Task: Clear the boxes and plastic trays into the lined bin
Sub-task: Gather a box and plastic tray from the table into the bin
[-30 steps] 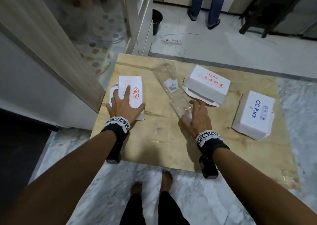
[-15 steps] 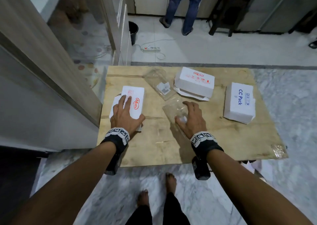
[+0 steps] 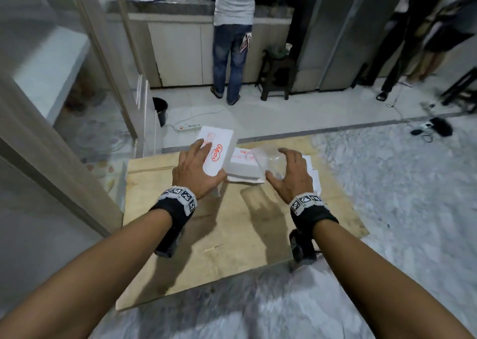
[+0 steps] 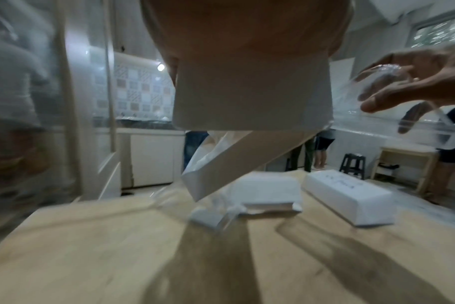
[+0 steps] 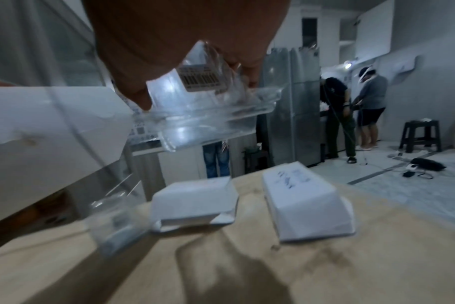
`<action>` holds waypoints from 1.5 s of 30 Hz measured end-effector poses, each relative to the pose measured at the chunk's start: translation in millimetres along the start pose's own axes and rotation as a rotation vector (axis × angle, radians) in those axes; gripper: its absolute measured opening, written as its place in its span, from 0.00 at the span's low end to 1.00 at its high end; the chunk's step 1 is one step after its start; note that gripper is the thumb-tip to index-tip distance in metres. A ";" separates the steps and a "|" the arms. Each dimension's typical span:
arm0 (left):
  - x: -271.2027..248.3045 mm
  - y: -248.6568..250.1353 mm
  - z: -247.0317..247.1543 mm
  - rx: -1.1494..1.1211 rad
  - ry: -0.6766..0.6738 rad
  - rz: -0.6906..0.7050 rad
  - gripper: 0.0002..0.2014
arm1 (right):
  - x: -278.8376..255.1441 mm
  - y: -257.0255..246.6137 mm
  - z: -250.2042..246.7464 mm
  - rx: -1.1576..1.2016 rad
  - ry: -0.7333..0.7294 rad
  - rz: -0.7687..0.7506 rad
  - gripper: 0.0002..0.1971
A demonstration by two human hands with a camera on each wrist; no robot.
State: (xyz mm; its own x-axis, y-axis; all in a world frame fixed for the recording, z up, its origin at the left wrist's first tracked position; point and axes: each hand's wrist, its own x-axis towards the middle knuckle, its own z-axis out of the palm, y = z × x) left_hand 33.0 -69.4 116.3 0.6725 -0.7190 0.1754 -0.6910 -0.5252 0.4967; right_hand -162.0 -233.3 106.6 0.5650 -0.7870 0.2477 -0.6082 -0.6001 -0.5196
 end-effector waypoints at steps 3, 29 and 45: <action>18.2 52.5 -5.5 0.017 0.043 0.107 0.40 | 6.9 23.5 -50.4 -0.026 0.118 0.011 0.33; 22.6 457.4 294.2 -0.004 -0.319 0.297 0.40 | -8.1 429.9 -234.4 -0.185 0.136 0.325 0.32; 46.8 416.9 612.5 0.254 -0.683 -0.251 0.43 | 16.5 657.0 10.2 0.130 -0.305 0.644 0.35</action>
State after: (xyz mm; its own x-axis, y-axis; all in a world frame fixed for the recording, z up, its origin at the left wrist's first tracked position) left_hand -385.9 -600.8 -189.0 0.5615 -0.6424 -0.5216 -0.6341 -0.7390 0.2276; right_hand -546.6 -639.1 -238.9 0.2588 -0.8922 -0.3700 -0.8122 0.0063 -0.5834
